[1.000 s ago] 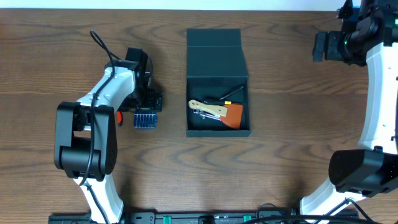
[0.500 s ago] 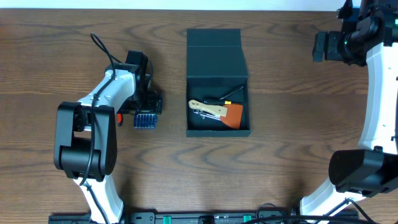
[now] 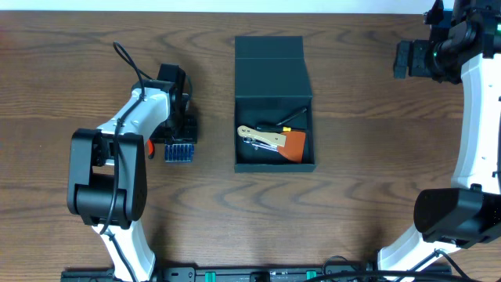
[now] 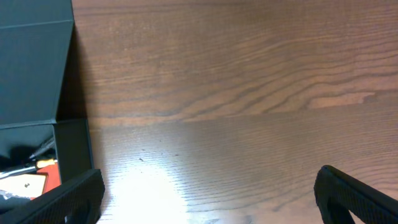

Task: Pack container
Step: 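Lower the left gripper and close it on the screwdriver case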

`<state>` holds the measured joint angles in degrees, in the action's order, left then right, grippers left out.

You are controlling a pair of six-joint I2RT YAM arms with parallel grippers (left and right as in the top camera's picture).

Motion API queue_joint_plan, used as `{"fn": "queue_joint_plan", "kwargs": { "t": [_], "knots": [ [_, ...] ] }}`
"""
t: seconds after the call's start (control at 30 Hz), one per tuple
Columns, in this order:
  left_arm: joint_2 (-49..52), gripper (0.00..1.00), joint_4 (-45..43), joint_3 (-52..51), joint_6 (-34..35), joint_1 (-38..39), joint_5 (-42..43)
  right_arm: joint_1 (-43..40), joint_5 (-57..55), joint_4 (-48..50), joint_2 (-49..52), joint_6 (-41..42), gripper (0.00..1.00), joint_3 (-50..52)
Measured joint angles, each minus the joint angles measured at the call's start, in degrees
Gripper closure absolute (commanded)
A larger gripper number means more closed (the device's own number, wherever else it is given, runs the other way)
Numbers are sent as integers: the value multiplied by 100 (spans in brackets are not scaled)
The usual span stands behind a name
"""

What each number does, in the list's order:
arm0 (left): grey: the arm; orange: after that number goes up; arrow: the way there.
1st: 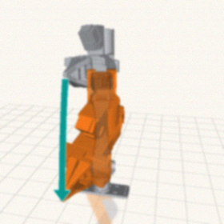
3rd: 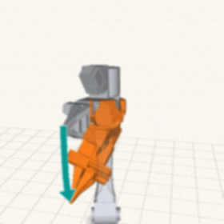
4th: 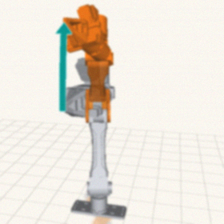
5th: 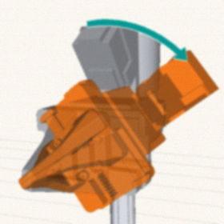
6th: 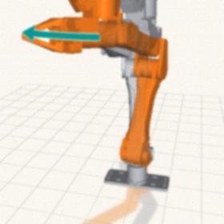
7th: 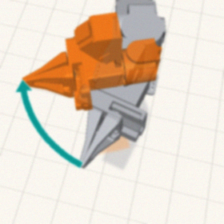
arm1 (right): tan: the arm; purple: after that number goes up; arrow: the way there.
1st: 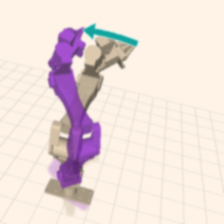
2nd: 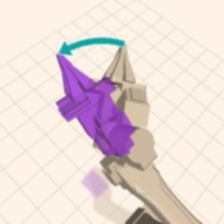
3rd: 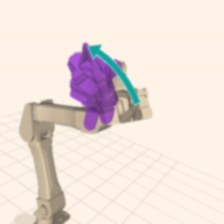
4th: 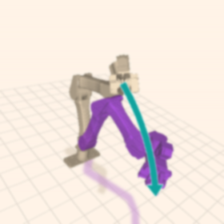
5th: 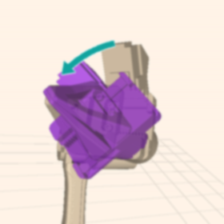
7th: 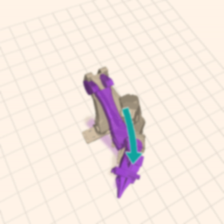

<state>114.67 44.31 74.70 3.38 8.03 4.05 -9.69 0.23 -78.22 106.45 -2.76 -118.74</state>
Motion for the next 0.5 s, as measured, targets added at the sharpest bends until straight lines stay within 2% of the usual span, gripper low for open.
{"fn": "queue_joint_plan", "kwargs": {
  "t": [0.27, 0.5],
  "knots": [
    [-2, 46, -2, 0, -17, 4, 4, 0, 0, 0, 0, 0, 1, 0],
    [-2, 47, 0, 0, -17, 4, 4, 0, 0, 0, 0, 0, 1, 0]
  ]
}}
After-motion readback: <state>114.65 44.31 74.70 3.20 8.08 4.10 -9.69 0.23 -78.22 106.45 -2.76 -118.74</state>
